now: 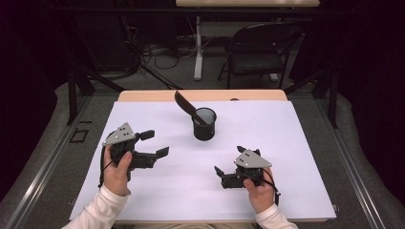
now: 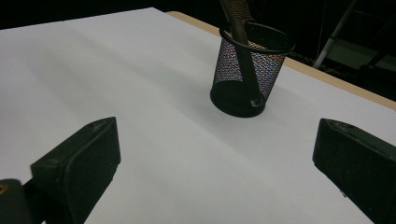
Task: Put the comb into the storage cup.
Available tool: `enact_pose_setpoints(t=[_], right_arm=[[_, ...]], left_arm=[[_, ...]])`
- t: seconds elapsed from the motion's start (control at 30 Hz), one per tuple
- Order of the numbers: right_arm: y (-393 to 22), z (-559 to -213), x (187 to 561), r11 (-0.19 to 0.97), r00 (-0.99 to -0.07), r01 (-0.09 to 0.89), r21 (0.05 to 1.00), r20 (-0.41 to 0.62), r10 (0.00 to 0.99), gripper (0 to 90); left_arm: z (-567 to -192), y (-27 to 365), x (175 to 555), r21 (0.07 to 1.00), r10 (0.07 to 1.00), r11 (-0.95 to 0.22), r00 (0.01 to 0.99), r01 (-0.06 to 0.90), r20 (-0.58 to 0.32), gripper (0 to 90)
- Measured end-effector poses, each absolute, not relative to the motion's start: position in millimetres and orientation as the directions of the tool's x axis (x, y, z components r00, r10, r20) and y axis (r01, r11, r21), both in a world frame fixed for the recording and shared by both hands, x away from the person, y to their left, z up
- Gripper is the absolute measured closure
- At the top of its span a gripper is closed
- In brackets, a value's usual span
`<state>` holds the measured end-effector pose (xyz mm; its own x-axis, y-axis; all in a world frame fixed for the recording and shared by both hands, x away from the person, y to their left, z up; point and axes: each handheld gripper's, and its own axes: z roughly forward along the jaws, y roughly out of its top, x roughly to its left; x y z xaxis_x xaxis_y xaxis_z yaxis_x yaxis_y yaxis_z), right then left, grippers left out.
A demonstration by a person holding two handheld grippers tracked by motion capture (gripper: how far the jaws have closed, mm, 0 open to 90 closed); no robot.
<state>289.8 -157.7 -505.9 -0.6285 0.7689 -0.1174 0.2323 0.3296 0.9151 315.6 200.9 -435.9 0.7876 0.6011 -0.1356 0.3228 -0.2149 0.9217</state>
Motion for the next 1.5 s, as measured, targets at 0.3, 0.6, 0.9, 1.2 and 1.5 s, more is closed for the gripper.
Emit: enact_pose_setpoints(t=[0.3,0.6,0.9,1.2,1.5], right_arm=[[-157,-506,290,0.331,-0.626,0.229,0.916,-0.122,0.77,1.0],[-157,-506,290,0.334,-0.625,0.228,0.915,-0.126,0.77,0.9],[-157,-506,289,0.337,-0.625,0.227,0.914,-0.129,0.77,0.9],[-157,-508,289,0.337,-0.625,0.228,0.914,-0.127,0.77,0.9],[-157,-509,290,0.341,-0.628,0.229,0.912,-0.129,0.767,0.9]], left_arm=[[-454,212,300,0.922,0.606,-0.207,0.783,0.327,-0.142,15.7],[-475,222,291,0.923,0.621,-0.183,0.767,0.339,-0.158,15.7],[-494,229,287,0.924,0.632,-0.17,0.757,0.342,-0.164,15.7],[-506,236,288,0.93,0.643,-0.147,0.748,0.336,-0.169,15.7],[-513,244,291,0.934,0.656,-0.137,0.737,0.329,-0.163,15.7]])
